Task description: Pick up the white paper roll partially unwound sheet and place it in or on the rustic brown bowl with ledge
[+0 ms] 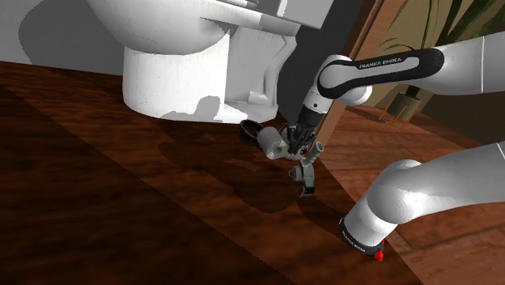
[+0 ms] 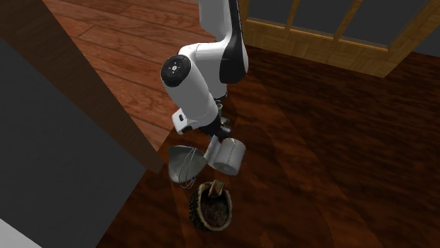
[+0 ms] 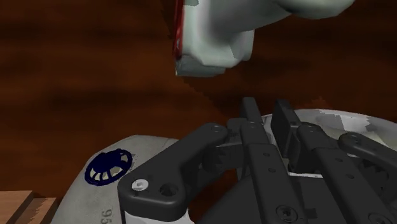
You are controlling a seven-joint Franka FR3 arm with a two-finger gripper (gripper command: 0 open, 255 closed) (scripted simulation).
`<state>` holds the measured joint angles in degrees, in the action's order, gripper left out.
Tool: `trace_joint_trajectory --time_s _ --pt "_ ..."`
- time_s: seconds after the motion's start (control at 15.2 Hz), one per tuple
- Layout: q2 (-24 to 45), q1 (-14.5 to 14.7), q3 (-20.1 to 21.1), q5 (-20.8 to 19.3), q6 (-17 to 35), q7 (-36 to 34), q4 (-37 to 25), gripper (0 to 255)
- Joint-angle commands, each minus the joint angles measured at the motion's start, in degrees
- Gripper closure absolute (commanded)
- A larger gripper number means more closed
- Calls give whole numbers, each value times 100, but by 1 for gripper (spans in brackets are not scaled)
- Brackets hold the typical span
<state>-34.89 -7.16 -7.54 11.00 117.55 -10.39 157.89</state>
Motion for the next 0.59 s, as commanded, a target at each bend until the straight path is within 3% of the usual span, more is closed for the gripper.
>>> trace_joint_trajectory --time_s 0.0,0.53 --pt "-114 -11 15 -21 -191 -52 -84 255" --pt "-368 -34 47 -78 -891 -216 -546 255"
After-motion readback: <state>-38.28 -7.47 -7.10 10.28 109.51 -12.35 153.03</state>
